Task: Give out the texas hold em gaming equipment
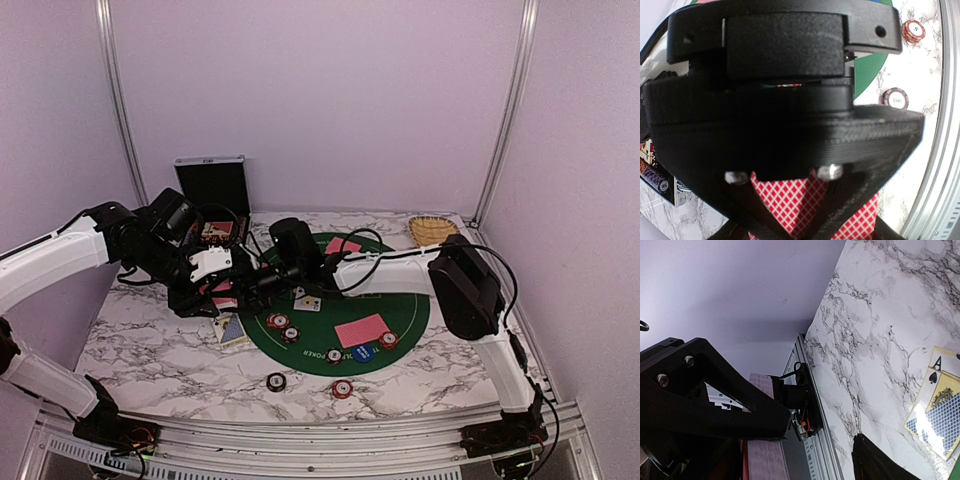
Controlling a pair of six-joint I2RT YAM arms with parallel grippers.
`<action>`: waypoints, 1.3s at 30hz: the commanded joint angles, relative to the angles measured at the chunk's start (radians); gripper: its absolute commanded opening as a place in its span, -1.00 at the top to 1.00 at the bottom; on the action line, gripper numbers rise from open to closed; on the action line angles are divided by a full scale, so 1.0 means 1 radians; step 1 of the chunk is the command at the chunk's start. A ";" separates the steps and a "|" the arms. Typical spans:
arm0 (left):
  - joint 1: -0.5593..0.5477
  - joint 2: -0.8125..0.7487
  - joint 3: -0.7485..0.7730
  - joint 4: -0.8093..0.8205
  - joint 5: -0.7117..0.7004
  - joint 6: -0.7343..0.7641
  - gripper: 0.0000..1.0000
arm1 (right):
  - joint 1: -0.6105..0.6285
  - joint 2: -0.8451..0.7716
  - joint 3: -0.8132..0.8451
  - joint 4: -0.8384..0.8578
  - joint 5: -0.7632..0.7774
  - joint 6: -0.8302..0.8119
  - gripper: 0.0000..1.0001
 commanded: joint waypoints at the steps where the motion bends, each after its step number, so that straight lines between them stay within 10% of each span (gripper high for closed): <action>1: 0.002 -0.016 0.018 0.000 0.009 0.009 1.00 | -0.027 -0.018 -0.026 -0.074 0.023 -0.038 -0.46; 39: 0.002 -0.025 0.012 0.001 0.000 0.006 1.00 | -0.075 -0.257 -0.240 0.024 0.020 -0.002 0.77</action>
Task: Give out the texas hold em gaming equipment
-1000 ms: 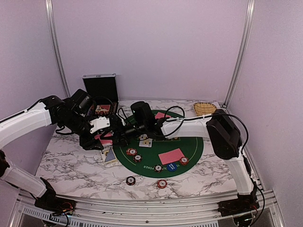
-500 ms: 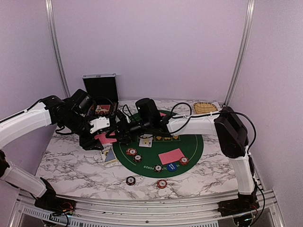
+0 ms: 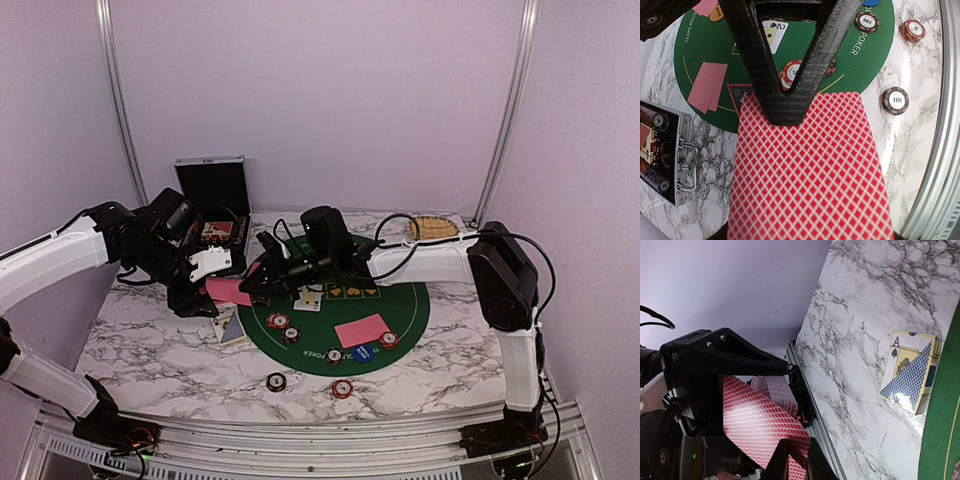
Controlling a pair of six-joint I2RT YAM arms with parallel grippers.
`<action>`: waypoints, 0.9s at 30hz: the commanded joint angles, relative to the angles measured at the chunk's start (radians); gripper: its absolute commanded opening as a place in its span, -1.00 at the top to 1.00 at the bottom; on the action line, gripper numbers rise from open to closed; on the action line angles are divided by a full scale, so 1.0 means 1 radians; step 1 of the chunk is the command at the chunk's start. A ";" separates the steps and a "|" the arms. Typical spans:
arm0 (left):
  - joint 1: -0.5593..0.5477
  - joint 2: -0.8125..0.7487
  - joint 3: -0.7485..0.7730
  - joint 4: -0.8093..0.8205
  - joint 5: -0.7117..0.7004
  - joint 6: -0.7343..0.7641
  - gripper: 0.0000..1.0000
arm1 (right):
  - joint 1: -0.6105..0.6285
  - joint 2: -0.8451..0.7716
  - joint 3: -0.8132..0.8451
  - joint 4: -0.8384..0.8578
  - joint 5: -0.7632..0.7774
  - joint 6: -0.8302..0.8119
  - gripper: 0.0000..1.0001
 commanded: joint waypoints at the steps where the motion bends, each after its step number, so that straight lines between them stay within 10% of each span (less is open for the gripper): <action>1: 0.002 -0.026 0.012 0.002 -0.001 0.003 1.00 | -0.008 -0.048 -0.014 0.076 -0.015 0.046 0.78; 15: 0.002 -0.024 0.010 0.002 -0.007 0.005 1.00 | -0.030 -0.083 -0.121 0.316 -0.050 0.227 0.99; 27: 0.002 -0.021 0.013 0.001 -0.010 0.007 1.00 | -0.088 -0.165 -0.144 0.175 -0.057 0.135 1.00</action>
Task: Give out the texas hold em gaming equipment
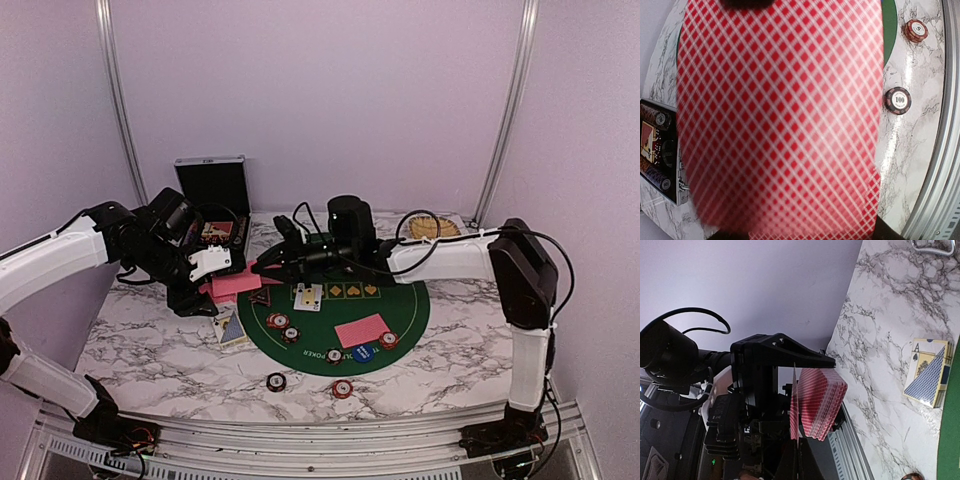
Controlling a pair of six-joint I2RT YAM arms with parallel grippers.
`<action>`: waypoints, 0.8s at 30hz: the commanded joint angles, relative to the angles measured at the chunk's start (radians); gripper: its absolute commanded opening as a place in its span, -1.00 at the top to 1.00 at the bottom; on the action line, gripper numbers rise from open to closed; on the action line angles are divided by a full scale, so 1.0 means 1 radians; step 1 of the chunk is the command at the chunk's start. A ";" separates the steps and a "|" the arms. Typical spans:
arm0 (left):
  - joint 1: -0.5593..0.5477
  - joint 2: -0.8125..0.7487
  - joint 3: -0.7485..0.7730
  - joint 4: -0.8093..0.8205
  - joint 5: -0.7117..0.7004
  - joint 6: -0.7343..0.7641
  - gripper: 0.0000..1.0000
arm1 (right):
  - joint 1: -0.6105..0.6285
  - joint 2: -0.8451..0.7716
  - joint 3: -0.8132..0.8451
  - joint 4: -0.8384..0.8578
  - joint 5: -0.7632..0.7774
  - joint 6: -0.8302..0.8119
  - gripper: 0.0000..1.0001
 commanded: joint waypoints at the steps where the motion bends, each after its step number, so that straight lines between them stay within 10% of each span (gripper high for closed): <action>1: 0.002 -0.021 0.012 -0.002 -0.003 0.007 1.00 | -0.048 -0.072 -0.011 -0.081 -0.001 -0.072 1.00; 12: 0.002 -0.029 -0.011 -0.002 -0.017 0.009 1.00 | -0.156 -0.155 0.125 -0.726 0.166 -0.523 1.00; 17: 0.002 -0.032 -0.013 -0.002 -0.018 0.008 1.00 | -0.147 -0.122 0.273 -1.053 0.547 -0.823 1.00; 24: 0.002 -0.032 -0.016 -0.002 -0.014 0.004 1.00 | -0.059 -0.115 0.245 -1.065 1.010 -1.063 1.00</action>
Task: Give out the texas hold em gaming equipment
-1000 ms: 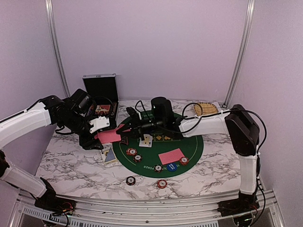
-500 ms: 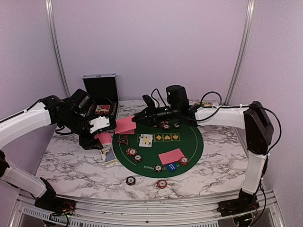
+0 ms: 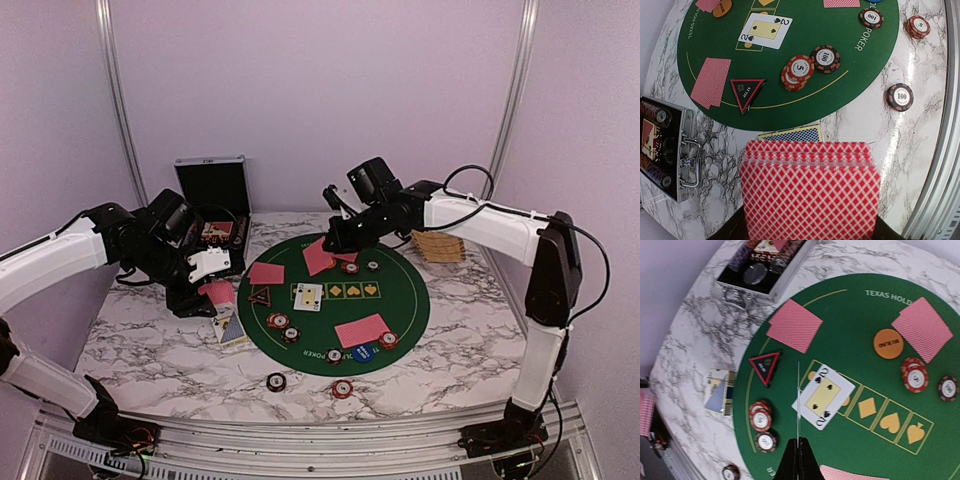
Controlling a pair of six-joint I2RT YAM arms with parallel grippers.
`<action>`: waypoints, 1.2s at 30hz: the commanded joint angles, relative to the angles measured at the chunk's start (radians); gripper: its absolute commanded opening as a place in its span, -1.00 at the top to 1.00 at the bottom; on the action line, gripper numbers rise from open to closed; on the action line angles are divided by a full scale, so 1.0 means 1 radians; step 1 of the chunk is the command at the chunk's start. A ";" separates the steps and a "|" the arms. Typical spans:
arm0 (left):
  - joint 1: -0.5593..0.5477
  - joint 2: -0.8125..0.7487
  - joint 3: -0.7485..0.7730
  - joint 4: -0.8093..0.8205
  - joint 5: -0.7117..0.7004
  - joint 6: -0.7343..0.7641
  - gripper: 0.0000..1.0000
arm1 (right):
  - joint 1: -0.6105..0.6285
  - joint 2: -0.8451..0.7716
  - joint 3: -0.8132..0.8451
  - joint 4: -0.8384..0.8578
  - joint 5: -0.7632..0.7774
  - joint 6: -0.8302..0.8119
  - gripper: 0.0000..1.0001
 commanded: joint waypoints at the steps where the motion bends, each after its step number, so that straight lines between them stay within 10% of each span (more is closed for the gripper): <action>1: 0.002 -0.024 -0.006 -0.001 0.004 0.002 1.00 | 0.086 0.007 -0.037 -0.052 0.434 -0.251 1.00; 16: 0.002 -0.006 0.000 -0.001 0.024 -0.006 1.00 | 0.246 0.198 -0.082 0.197 0.972 -0.654 1.00; 36: 0.002 -0.032 -0.019 0.000 0.014 -0.008 1.00 | 0.314 0.262 -0.319 0.573 0.805 -1.022 1.00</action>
